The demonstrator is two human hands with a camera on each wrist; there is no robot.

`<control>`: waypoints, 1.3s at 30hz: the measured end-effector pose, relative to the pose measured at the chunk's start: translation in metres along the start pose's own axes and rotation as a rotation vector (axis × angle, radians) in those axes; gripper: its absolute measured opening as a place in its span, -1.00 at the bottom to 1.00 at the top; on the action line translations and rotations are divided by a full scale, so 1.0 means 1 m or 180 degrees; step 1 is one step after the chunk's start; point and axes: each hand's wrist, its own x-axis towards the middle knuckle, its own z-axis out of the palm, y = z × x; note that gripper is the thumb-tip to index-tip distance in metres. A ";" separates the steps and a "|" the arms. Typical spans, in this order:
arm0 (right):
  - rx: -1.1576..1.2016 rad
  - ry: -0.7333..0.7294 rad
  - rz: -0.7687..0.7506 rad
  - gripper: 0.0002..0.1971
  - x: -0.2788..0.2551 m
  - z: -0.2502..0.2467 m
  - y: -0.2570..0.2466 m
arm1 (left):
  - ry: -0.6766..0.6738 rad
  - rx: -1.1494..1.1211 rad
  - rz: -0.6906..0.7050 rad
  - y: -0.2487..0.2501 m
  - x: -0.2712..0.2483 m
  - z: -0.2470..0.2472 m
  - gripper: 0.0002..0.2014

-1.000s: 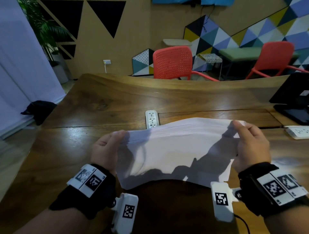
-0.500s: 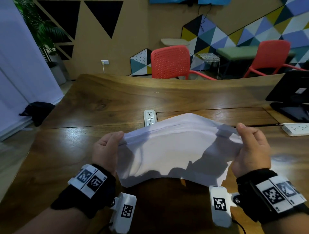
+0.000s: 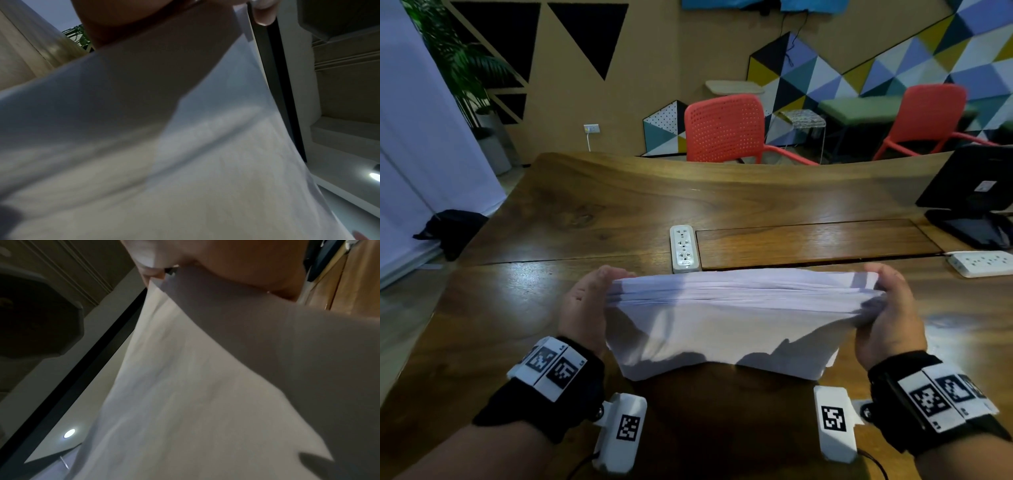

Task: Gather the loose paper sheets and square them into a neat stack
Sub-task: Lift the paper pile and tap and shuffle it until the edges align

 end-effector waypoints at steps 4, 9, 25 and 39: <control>0.0185 -0.0701 -0.0222 -0.46 0.003 -0.004 0.006 | 0.0060 -0.0089 -0.0240 -0.001 0.002 0.001 -0.79; -0.0479 -0.1309 -0.0421 -0.24 0.016 -0.020 0.016 | 0.0319 0.0125 -0.0462 -0.007 0.011 -0.004 -0.81; -0.0813 -0.1292 0.0037 -0.31 0.029 -0.036 0.031 | -0.0652 0.1125 -0.0075 -0.029 0.002 -0.018 -0.51; -0.1151 -0.0893 -0.0383 -0.55 0.000 -0.037 0.046 | -0.0359 0.1261 -0.0272 -0.036 -0.018 -0.031 -0.65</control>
